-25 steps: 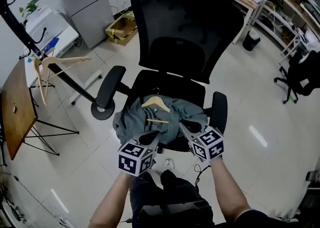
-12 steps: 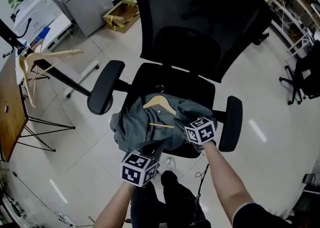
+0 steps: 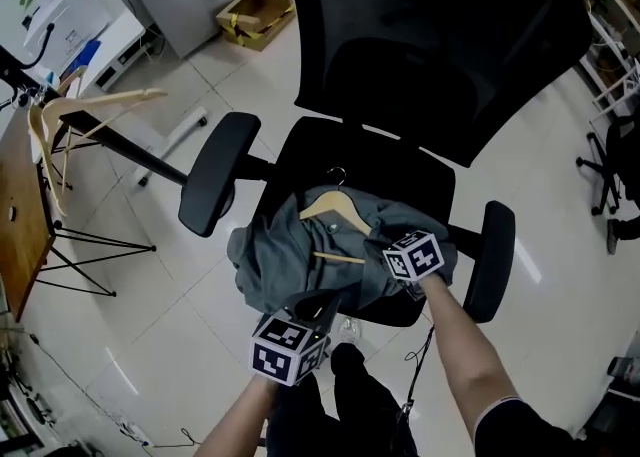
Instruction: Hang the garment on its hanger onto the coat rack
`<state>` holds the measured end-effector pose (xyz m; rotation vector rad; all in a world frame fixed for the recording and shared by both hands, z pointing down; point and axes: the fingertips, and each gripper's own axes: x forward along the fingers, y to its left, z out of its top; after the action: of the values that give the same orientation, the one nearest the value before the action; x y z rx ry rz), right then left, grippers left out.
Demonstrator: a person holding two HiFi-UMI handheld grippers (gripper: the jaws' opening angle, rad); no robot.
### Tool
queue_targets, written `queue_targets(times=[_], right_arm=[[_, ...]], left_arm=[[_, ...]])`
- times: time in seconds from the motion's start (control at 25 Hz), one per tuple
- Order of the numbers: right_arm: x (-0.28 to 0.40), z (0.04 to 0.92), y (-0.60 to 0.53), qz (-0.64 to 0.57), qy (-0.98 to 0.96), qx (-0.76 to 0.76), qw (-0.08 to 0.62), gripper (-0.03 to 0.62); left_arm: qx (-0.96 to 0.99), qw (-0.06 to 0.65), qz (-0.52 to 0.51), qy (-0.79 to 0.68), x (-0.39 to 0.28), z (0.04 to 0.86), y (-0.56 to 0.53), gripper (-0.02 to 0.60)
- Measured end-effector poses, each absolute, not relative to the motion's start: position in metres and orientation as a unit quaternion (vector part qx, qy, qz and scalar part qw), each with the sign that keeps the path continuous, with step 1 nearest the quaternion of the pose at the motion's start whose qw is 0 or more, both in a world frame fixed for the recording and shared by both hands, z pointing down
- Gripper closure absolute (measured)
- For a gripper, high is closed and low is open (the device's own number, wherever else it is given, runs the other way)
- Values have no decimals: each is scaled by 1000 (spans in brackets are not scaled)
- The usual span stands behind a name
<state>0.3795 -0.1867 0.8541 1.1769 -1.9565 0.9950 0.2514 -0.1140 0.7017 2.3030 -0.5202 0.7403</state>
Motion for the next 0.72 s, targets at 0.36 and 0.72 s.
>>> queue_targets(times=[0.36,0.72], right_arm=[[370,879,-206,332,-749,426,383,433],[363,809,-202,215,-768,471,378,474]], left_arm=[[875,336,290,-194,249,714,-103,575],[880,326,282,-197,241,698,-106,575]])
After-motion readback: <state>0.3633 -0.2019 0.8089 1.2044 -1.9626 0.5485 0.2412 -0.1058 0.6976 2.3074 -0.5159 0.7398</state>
